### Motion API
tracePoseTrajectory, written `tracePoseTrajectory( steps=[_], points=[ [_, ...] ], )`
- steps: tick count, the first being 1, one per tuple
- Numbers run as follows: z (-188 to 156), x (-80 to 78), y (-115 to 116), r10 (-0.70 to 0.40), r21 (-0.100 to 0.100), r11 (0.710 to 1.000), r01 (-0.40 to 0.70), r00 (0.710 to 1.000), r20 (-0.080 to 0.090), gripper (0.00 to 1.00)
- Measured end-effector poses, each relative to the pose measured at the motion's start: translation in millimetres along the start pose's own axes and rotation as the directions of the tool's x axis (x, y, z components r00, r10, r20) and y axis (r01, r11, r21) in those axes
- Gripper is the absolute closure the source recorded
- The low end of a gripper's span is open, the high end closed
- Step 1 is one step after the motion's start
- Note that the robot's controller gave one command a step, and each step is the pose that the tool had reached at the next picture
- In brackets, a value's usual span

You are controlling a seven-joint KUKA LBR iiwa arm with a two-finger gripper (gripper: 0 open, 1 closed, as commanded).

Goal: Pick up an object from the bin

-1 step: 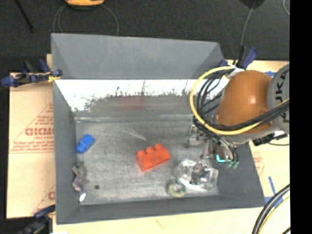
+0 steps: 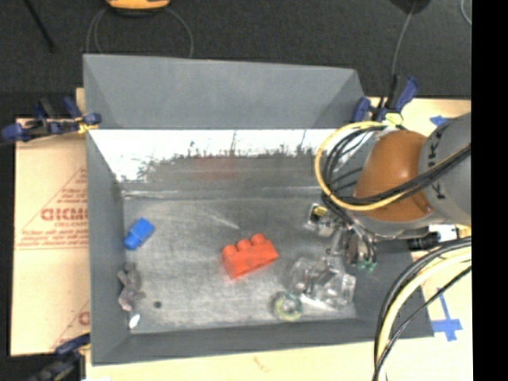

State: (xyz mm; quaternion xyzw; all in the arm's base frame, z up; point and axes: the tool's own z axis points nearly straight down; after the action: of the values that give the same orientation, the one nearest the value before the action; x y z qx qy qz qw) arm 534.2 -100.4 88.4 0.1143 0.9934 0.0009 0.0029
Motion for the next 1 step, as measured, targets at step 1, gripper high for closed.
tracePoseTrajectory(
  steps=[1],
  points=[
    [-34.8, 4.0, 66.3, 0.025, -0.002, 1.0, -0.025, 1.0, 0.002, 0.0]
  ],
)
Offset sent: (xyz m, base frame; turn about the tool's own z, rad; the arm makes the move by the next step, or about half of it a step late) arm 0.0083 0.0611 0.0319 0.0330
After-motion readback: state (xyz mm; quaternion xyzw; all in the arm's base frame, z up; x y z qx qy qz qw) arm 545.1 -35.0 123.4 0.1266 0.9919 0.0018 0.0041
